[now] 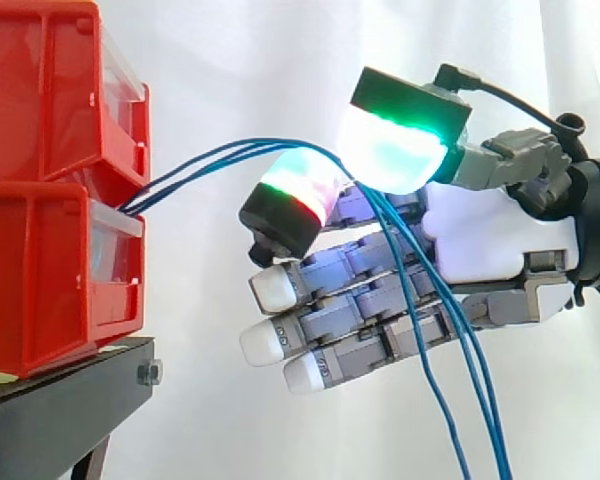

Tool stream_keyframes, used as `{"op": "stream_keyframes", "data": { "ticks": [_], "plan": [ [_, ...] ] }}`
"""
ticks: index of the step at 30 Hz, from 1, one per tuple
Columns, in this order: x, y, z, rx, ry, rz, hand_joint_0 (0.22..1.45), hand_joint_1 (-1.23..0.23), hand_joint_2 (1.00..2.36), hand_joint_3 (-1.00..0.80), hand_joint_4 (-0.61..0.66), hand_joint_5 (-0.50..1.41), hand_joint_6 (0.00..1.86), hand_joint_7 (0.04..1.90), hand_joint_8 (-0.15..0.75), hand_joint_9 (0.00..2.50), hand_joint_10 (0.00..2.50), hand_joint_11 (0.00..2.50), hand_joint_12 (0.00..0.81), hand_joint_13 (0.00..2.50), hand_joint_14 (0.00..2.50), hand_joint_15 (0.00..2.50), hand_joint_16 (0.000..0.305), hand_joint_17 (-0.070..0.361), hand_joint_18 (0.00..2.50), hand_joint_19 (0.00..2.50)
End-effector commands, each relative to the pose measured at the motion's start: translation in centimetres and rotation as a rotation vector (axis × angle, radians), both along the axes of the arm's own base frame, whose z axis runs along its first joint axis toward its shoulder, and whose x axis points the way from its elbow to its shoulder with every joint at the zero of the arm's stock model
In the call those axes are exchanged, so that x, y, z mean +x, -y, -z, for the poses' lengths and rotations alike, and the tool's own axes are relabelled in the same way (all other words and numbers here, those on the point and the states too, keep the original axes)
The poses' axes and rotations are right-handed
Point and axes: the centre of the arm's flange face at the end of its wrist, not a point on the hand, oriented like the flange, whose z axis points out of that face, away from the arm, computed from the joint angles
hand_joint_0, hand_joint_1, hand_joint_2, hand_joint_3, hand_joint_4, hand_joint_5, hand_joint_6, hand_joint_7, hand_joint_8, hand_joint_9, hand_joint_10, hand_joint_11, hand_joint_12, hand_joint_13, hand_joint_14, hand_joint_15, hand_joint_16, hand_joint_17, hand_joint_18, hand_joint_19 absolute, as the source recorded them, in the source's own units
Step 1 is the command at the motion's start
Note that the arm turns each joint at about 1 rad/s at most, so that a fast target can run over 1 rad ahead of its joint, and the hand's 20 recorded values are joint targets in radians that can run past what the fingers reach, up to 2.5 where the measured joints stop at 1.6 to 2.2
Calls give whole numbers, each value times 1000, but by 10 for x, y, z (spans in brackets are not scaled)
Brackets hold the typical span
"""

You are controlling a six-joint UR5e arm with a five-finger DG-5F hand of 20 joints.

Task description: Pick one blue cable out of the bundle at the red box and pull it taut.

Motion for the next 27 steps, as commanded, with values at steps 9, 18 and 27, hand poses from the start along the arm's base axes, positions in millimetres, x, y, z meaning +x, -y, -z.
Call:
{"op": "stream_keyframes", "data": {
  "ticks": [9,18,27],
  "plan": [
    [-1,0,0,0,-3,-1,574,-784,1000,-500,-5,-161,889,1023,278,742,13,587,327,539,13,319,50,112,343,299],
    [-1,0,0,1,-5,-1,638,-816,1012,-297,13,-158,904,1100,297,767,16,618,325,572,14,349,49,110,356,304],
    [-1,0,1,0,-6,-3,699,-1002,1000,-500,10,-192,917,979,262,663,13,600,327,536,12,298,49,111,395,212]
  ]
}}
